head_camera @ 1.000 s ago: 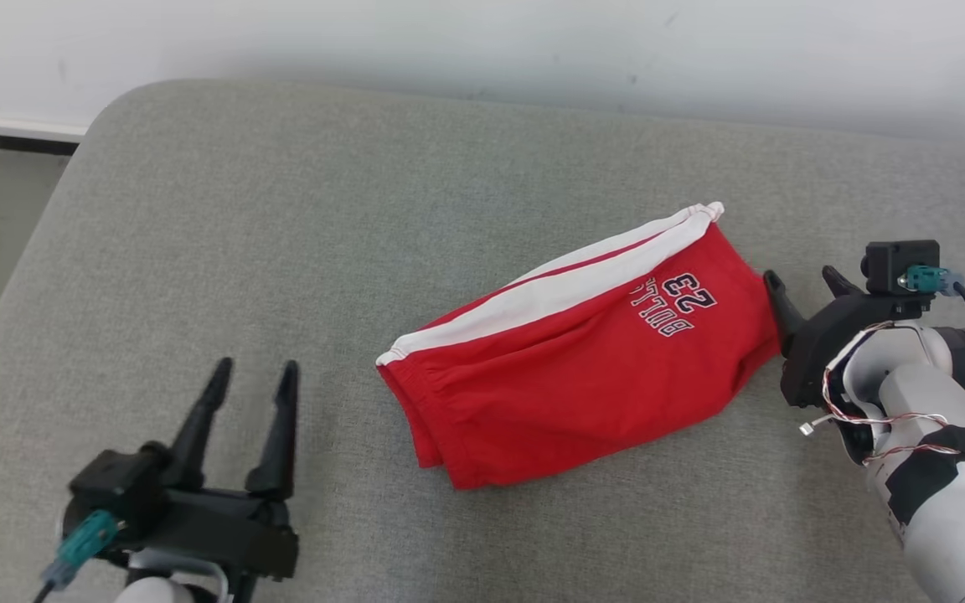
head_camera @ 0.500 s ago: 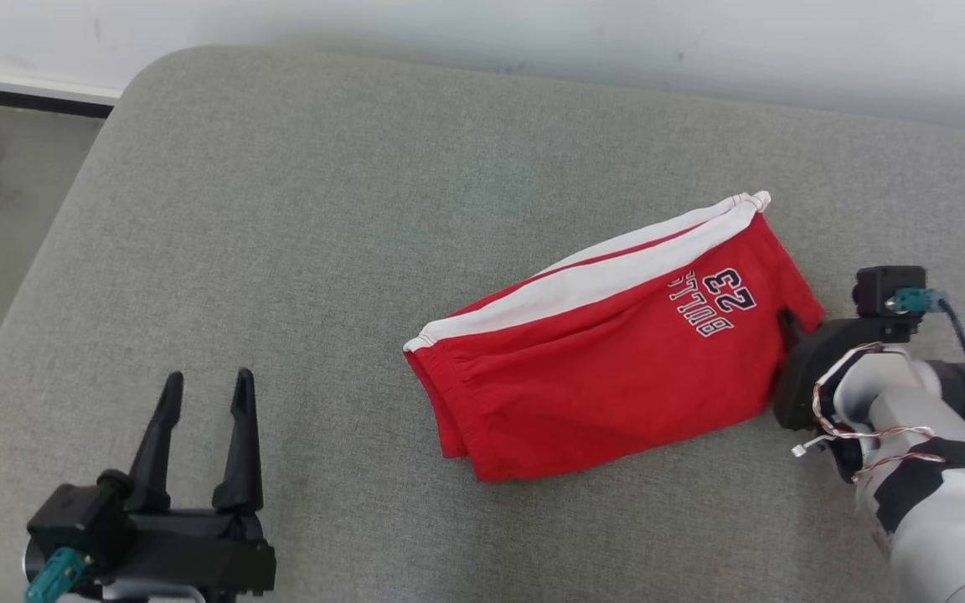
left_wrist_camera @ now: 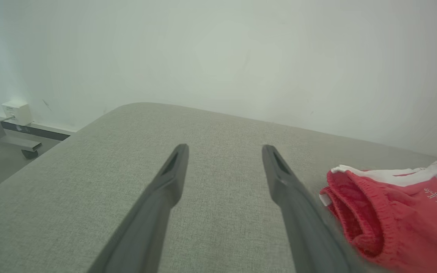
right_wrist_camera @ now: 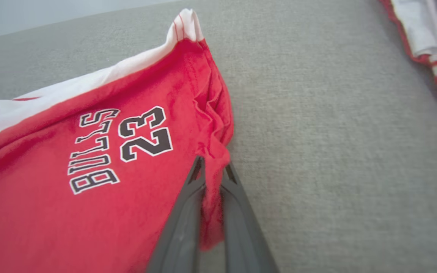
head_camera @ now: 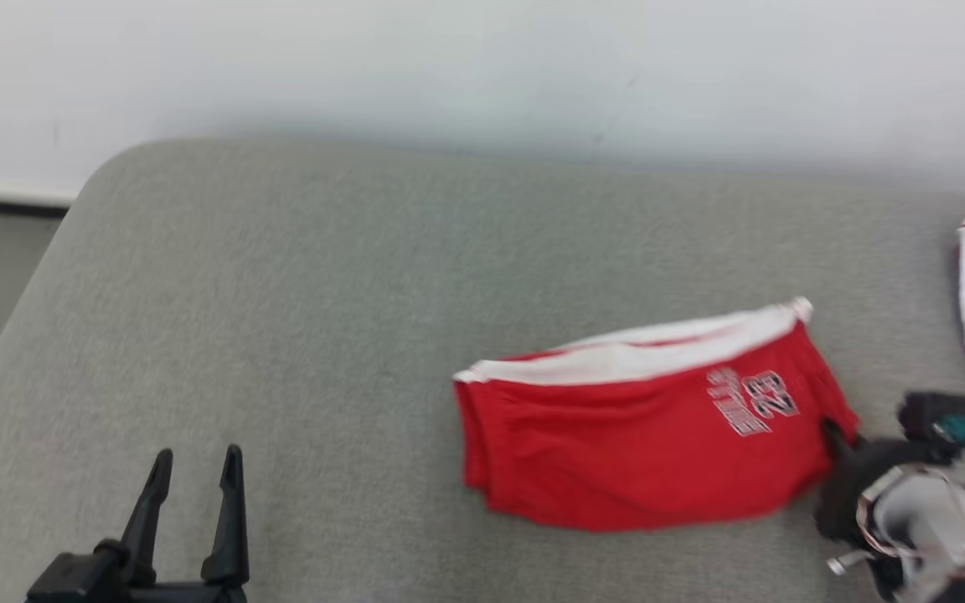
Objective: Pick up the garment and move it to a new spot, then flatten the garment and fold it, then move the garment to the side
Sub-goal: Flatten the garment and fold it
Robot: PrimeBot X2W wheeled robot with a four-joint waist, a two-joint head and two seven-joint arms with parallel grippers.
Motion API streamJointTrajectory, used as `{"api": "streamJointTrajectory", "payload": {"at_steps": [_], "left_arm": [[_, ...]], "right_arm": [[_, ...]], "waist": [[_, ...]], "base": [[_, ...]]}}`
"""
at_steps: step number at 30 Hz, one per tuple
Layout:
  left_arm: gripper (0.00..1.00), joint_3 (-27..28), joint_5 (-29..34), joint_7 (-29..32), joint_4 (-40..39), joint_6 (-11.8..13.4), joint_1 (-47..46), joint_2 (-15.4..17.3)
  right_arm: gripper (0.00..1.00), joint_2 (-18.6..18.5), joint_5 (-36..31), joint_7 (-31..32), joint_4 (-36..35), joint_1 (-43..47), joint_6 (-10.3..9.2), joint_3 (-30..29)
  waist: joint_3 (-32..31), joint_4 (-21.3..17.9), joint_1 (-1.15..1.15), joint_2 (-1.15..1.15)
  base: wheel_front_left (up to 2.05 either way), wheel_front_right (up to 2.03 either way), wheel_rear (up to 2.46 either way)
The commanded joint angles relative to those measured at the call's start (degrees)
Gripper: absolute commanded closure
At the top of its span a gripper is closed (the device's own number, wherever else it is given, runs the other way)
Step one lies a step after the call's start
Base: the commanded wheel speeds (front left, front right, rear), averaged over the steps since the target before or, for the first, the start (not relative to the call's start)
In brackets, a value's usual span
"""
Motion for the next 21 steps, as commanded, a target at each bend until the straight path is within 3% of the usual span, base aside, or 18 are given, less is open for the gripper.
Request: {"api": "streamJointTrajectory", "payload": {"at_steps": [1, 8, 15, 21], "left_arm": [[0.00, 0.3, 0.4, -0.1, 0.1, 0.1, 1.1, 0.3], [0.00, 0.2, 1.1, -0.1, 0.0, 0.1, 2.6, 0.0], [0.00, 1.0, 1.5, -0.1, 0.5, 0.1, 3.9, 0.4], [0.00, 1.6, 1.6, -0.1, 0.7, 0.1, 4.3, 0.5]], "right_arm": [[1.00, -1.3, 1.1, -0.4, -0.6, 1.6, -0.18, 0.0], [1.00, -5.6, 5.7, -1.5, -3.5, 7.6, -0.17, -2.0], [1.00, -4.2, 4.9, -3.9, -6.9, 6.7, -0.18, -0.7], [1.00, -1.9, 3.3, -5.7, -14.2, 6.4, -0.17, 2.5]], "waist": [[-3.6, -3.5, 0.01, 0.00], [-5.2, -4.6, 0.01, 0.00], [-6.4, -5.9, 0.01, 0.00], [-7.3, -6.3, 0.01, 0.00]], "base": [[0.00, 0.00, 0.00], [0.00, 0.00, 0.00], [0.00, 0.00, 0.00], [0.00, 0.00, 0.00]]}}
